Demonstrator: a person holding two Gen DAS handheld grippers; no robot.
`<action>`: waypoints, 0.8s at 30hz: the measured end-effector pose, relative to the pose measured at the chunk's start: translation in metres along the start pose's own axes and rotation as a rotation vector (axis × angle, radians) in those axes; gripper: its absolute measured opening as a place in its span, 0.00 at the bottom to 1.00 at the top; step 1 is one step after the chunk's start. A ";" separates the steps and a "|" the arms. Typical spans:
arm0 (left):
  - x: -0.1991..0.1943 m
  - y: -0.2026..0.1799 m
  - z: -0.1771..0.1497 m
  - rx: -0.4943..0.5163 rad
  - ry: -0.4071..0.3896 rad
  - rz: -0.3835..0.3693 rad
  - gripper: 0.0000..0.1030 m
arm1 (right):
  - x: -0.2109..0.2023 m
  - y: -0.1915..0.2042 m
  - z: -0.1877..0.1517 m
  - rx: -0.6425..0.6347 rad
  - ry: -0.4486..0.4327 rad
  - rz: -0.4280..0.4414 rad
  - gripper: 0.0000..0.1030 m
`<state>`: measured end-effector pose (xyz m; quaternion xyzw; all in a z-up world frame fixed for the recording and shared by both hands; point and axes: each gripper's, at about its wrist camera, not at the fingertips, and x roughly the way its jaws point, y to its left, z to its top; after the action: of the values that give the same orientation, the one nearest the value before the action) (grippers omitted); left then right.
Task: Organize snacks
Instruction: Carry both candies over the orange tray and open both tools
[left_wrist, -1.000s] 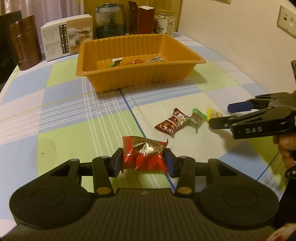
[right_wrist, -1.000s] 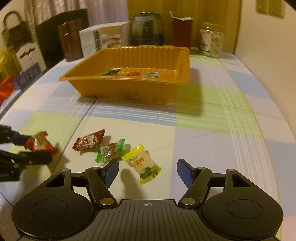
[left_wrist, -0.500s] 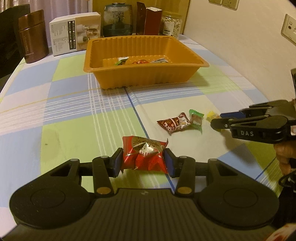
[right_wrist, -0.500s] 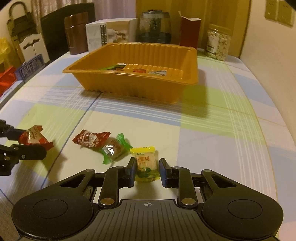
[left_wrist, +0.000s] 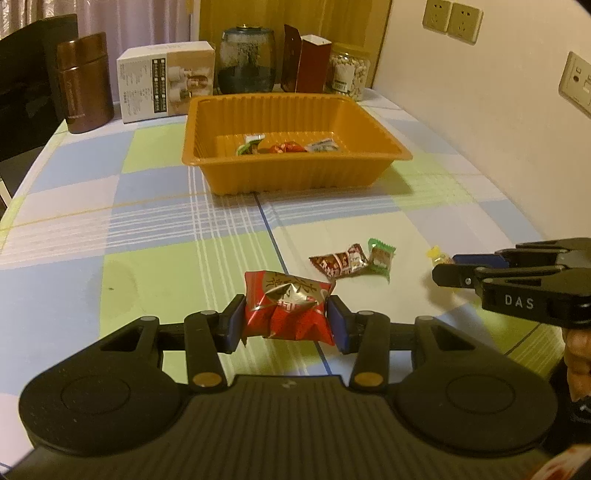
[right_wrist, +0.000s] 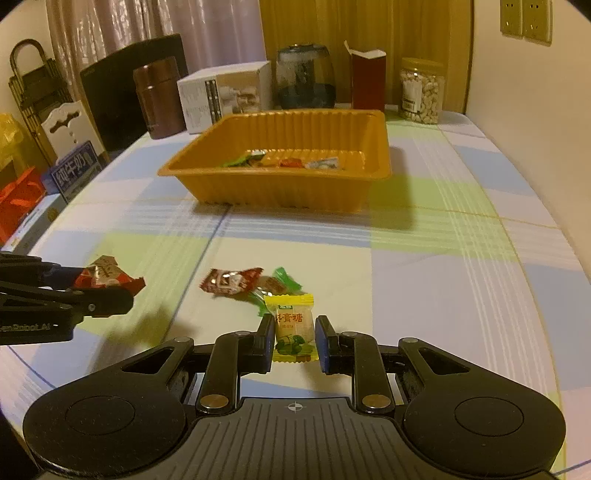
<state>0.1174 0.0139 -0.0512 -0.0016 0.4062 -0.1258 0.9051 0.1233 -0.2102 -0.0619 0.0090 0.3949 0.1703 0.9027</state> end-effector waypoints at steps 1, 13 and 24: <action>-0.002 0.000 0.001 -0.003 -0.004 0.003 0.42 | -0.002 0.001 0.001 0.000 -0.004 0.002 0.23; -0.016 0.002 0.023 -0.021 -0.036 0.017 0.42 | -0.017 0.007 0.023 0.022 -0.040 0.025 0.23; -0.005 0.005 0.065 -0.027 -0.069 -0.007 0.42 | -0.010 -0.004 0.075 0.022 -0.096 0.030 0.23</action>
<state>0.1633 0.0137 -0.0051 -0.0195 0.3763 -0.1232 0.9180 0.1720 -0.2078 -0.0037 0.0332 0.3530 0.1790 0.9177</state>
